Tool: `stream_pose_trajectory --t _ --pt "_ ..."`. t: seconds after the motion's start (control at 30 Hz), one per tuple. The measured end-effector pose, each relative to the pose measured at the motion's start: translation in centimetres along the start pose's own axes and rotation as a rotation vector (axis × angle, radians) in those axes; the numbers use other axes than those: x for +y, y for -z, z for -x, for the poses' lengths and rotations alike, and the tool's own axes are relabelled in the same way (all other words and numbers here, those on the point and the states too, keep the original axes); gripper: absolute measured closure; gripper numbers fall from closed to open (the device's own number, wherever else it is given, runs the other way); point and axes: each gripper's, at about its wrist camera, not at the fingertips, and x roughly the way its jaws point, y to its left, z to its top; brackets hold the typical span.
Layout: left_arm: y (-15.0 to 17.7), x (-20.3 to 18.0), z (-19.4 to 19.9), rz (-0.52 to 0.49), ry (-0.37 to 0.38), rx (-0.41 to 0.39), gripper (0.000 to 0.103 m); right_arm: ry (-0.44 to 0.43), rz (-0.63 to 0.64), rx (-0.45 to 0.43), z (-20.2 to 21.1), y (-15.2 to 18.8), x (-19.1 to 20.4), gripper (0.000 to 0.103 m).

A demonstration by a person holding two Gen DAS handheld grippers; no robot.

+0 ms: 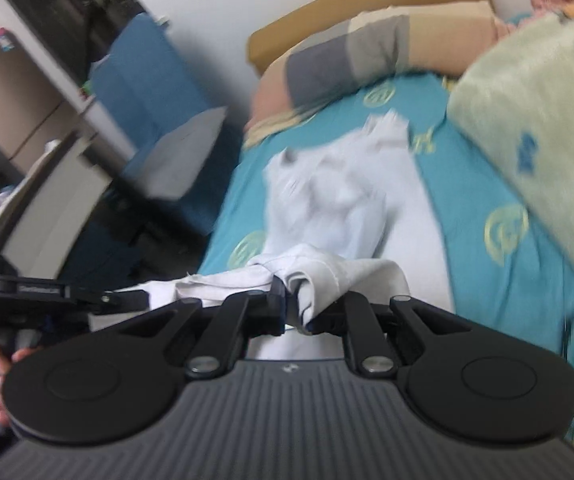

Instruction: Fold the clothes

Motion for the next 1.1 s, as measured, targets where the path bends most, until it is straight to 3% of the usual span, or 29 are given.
stream_pose_trajectory --t 0.23,0.37,0.47,0.5,0.53,0.57,0.6,0.63,0.73,0.87,1.0,1.1 --pt "-6.8 -0.6 -11.5 -0.166 -0.149 -0.12 0.099 0.112 0.086 -0.03 -11.7 -5.6 -3.7 0.09" --pt "-7.0 0.7 -15.9 -0.218 -0.205 -0.106 0.098 0.118 0.107 -0.009 -16.2 -5.4 -6.2 0.088" --pt "-6.6 1.9 -16.7 -0.231 -0.213 -0.082 0.094 0.107 0.107 0.0 -17.5 -4.4 -7.0 0.085" --pt "-6.6 2.0 -16.7 -0.24 -0.214 -0.076 0.083 0.113 0.113 0.001 -17.4 -4.1 -6.8 0.08" --pt "-6.3 1.9 -16.4 -0.251 -0.213 -0.071 0.074 0.119 0.12 0.001 -17.3 -3.8 -6.6 0.064" --pt "-5.9 1.7 -15.7 -0.259 -0.212 -0.077 0.056 0.118 0.119 0.006 -17.0 -3.6 -6.2 0.054" --pt "-5.5 1.4 -15.1 -0.266 -0.21 -0.083 0.048 0.11 0.113 0.005 -16.6 -3.5 -5.7 0.034" --pt "-5.0 1.0 -14.3 -0.279 -0.202 -0.09 0.046 0.1 0.11 -0.008 -16.0 -3.3 -5.1 0.027" --pt "-3.0 -0.1 -11.5 -0.304 -0.185 -0.108 0.035 0.088 0.102 -0.043 -13.5 -2.8 -3.3 0.026" --pt "0.5 -0.2 -7.2 -0.215 -0.12 -0.114 0.024 0.073 0.045 -0.089 -9.4 -1.0 -1.7 0.026" --pt "4.9 2.4 -4.5 -0.006 -0.026 -0.062 0.021 0.036 -0.111 -0.08 -5.6 2.2 -1.9 0.026" --pt "8.0 4.8 -4.5 0.175 0.008 0.027 0.021 0.017 -0.265 -0.044 -4.7 5.0 -3.4 0.024"
